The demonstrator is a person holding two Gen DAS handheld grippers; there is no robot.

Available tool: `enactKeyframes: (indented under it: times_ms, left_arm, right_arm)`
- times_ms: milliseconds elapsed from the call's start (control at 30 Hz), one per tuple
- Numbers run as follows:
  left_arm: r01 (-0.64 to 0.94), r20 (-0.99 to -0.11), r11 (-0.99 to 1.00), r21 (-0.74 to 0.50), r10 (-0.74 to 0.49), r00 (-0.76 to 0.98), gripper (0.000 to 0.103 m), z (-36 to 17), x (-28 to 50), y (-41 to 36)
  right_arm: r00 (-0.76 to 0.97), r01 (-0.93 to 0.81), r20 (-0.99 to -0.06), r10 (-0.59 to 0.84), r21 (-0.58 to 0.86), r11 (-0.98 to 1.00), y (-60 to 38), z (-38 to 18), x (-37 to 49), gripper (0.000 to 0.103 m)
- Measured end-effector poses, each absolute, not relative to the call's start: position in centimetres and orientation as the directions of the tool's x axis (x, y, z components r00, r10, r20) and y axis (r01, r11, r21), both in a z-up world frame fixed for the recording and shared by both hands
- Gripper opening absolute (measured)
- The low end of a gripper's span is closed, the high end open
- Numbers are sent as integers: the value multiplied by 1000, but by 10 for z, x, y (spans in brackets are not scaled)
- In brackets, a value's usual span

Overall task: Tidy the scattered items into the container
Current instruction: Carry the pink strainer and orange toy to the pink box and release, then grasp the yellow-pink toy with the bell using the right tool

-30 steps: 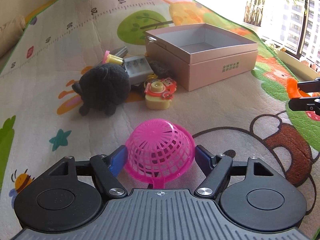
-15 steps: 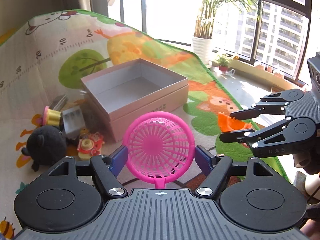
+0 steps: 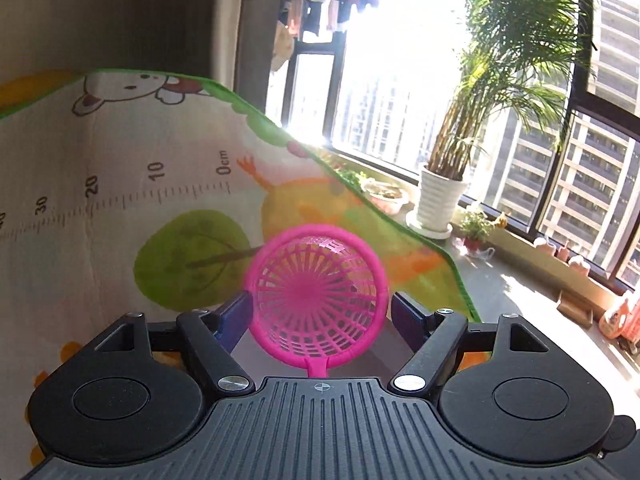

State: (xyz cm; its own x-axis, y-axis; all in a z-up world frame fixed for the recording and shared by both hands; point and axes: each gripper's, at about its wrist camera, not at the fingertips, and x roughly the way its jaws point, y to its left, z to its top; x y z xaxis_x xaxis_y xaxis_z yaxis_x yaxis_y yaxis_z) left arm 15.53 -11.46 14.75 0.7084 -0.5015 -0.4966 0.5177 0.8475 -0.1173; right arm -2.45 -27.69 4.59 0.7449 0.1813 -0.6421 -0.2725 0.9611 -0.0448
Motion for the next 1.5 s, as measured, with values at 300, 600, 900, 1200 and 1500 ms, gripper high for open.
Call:
enactKeyframes:
  times_ms: [300,600,900,1200,1500]
  left_arm:
    - [504,-495,863,-30,-451,742,101,118,110,-73]
    - [467,-583,884,21,-369,724,103,41,7,-5]
    - [324,-632,943,-79,-299,715,103,5,-7,46]
    - [321,-617,937,-138,-335,712,103,3,-5,49]
    - [306,-614,945,-117,-311,725,103,2,-11,47]
  right_arm:
    - [750,-270,-642,161,-75,960,-265,53,-13,49]
    - [848,-275,-514,132,-212,938,-220,83,49,49]
    - [867,-237,-494,72,-281,930,-198,93,91,74]
    - [761,-343,-616,204,-115,932,-179,106,59,76]
    - [700,-555,-660,273,-262,790,-84,49,50,48]
